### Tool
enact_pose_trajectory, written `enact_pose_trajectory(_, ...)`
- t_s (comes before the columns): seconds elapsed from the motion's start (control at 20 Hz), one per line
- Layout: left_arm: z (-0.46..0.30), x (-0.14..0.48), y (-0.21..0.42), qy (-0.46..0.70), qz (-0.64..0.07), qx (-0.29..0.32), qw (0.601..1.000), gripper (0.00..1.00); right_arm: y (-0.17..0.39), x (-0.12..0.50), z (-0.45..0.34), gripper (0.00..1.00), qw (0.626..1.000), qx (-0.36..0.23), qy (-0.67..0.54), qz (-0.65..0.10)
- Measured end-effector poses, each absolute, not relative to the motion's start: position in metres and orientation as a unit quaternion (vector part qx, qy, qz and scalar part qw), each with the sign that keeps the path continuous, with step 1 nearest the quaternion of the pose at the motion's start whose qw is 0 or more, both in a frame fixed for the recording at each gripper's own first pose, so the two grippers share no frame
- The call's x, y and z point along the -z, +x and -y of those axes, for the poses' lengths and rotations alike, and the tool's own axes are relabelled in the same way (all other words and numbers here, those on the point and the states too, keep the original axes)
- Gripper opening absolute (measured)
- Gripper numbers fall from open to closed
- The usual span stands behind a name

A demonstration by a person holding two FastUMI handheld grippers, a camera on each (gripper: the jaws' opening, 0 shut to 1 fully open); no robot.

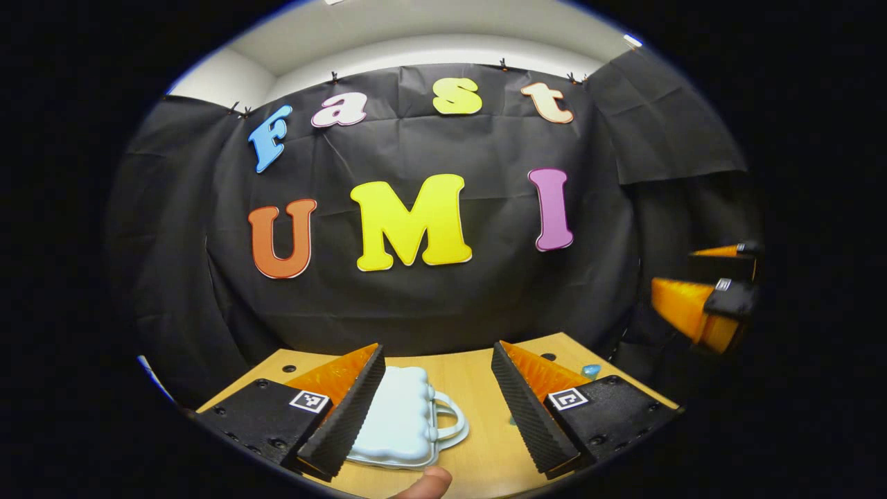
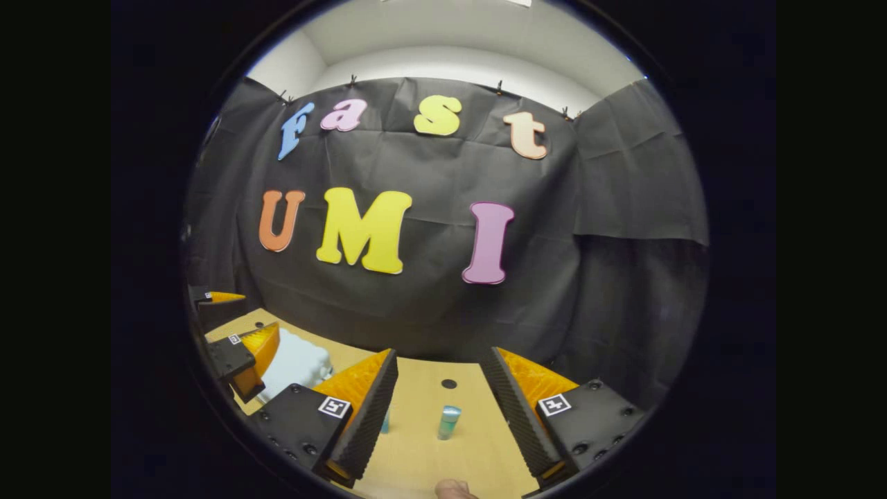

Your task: First open the suitcase, pack the skin care products into it, and then close the suitcase.

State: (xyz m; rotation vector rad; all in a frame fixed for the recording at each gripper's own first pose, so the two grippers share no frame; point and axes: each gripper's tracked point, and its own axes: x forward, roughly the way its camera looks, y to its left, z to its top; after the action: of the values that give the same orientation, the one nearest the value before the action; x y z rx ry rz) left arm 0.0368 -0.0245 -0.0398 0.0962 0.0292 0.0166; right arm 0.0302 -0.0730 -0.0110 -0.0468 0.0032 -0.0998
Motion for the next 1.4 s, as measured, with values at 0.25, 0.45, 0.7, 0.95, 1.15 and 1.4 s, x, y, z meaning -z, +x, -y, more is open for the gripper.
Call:
enact_pose_trajectory(0.25, 0.02, 0.102, 0.055, 0.153, -0.04, -0.029, 0.987, 0.99, 0.038, 0.02, 0.135, 0.8, 0.994, 0.101, -0.045, -0.004)
enact_pose_trajectory(0.45, 0.03, 0.146, 0.07, 0.282, -0.053, -0.025, 0.958, 0.99, 0.049, 0.028, 0.174, 0.79, 0.991, 0.126, -0.046, -0.009)
enact_pose_trajectory(0.7, 0.043, 0.208, 0.095, 0.438, -0.074, -0.017, 0.896, 0.98, 0.071, 0.047, 0.193, 0.8, 0.992, 0.12, -0.03, -0.024)
enact_pose_trajectory(0.95, 0.029, 0.255, 0.117, 0.522, -0.128, -0.032, 0.843, 0.98, 0.092, 0.074, 0.196, 0.8, 0.994, 0.092, -0.019, -0.047)
enact_pose_trajectory(1.15, 0.019, 0.272, 0.129, 0.566, -0.159, -0.034, 0.809, 0.97, 0.103, 0.1, 0.201, 0.8, 0.995, 0.072, 0.0, -0.073)
enact_pose_trajectory(1.4, 0.022, 0.277, 0.145, 0.625, -0.162, -0.035, 0.763, 0.9, 0.108, 0.118, 0.21, 0.8, 0.995, 0.063, -0.008, -0.082)
